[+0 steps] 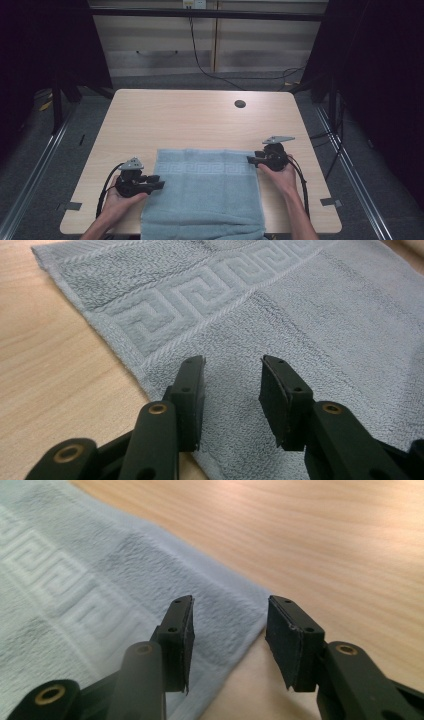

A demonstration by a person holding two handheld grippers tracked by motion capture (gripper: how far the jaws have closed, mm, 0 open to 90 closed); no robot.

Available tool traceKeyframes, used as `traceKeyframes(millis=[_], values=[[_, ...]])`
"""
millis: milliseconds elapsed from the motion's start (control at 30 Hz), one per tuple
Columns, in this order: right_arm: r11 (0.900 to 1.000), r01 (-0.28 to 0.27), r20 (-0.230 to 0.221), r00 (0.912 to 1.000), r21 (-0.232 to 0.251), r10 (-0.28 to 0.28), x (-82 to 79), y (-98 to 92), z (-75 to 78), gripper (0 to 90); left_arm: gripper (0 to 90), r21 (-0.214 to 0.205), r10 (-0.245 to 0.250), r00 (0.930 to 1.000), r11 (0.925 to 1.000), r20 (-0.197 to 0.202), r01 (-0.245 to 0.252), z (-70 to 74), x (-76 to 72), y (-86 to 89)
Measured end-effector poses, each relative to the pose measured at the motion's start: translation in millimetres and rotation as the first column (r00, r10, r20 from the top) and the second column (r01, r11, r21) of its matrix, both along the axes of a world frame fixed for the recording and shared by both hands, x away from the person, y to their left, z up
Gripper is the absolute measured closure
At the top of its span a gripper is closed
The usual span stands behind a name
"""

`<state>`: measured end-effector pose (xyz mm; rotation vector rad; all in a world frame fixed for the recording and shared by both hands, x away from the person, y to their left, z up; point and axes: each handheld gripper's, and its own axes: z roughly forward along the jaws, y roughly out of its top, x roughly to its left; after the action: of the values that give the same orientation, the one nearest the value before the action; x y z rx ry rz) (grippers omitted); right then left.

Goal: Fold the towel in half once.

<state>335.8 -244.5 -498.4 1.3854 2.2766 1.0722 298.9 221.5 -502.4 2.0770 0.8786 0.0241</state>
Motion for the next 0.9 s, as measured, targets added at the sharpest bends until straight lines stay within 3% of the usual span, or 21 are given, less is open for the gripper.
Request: traceKeyframes(millis=[167, 233, 300, 367, 433, 500, 567, 600, 633, 767, 867, 900], values=[[0.9996, 0.027, 0.015, 0.9995, -0.008, -0.027, 6.4, -2.3, -7.6, 54.9, 60.0, -0.006, 0.005, 1.0, 1.0, -0.002, -0.005, -0.2, 0.5, 1.6], [0.9993, 0.037, 0.017, 0.9992, -0.005, -0.037, 8.0, -1.7, -8.0, 56.0, 59.1, -0.027, 0.026, 0.9997, 0.9993, -0.003, -0.026, 1.1, 3.6, 5.0], [0.9994, 0.032, 0.032, 0.999, -0.012, -0.031, 7.8, 1.1, -8.9, 63.7, 57.1, -0.015, 0.044, 0.999, 0.9989, 0.006, -0.044, 4.2, 8.8, 8.6], [0.9997, 0.018, 0.031, 0.9994, -0.013, -0.018, 7.4, 4.2, -9.0, 72.3, 55.9, -0.038, 0.07, 0.9975, 0.9968, -0.012, -0.07, 6.2, 13.6, 12.2], [0.9999, 0.006, 0.018, 0.9998, -0.01, -0.005, 8.6, 5.9, -7.7, 80.1, 55.9, -0.01, 0.075, 0.9972, 0.9971, 0.007, -0.075, 7.9, 24.7, 11.3], [0.9999, 0.01, 0.02, 0.9997, 0.012, -0.01, 7.9, 5.7, -5.8, 89.4, 54.9, -0.014, 0.099, 0.9951, 0.995, 0.0, -0.099, 7.6, 35.6, 10.3], [0.9994, 0.005, 0.034, 0.9994, 0.035, -0.006, 7.0, 4.1, -3.5, 90.0, 53.6, -0.008, 0.11, 0.994, 0.9939, 0.001, -0.11, 6.8, 48.4, 9.7], [0.9987, 0.003, 0.038, 0.9993, 0.05, -0.005, 6.8, 3.6, -2.7, 90.0, 52.5, -0.032, 0.126, 0.992, 0.9915, 0.003, -0.126, 5.5, 56.2, 11.1], [0.9986, 0.001, 0.041, 0.9991, 0.054, -0.003, 6.5, 3.1, -1.7, 90.0, 51.9, -0.031, 0.137, 0.9904, 0.99, -0.017, -0.138, 4.1, 63.0, 12.2], [0.9972, 0.006, 0.033, 0.9994, 0.075, -0.009, 7.3, 1.5, -3.3, 90.0, 50.1, -0.033, 0.208, 0.978, 0.9775, -0.021, -0.208, -2.9, 79.0, 17.0], [0.9957, -0.007, 0.016, 0.9998, 0.092, 0.006, 9.2, 2.5, -7.0, 90.0, 49.0, -0.009, 0.202, 0.9792, 0.9794, -0.023, -0.202, -3.0, 85.5, 14.4], [0.9953, -0.007, 0.013, 0.9999, 0.097, 0.006, 9.4, 3.0, -7.8, 90.0, 49.0, -0.02, 0.206, 0.9785, 0.9783, -0.005, -0.206, -3.2, 88.4, 13.9]])
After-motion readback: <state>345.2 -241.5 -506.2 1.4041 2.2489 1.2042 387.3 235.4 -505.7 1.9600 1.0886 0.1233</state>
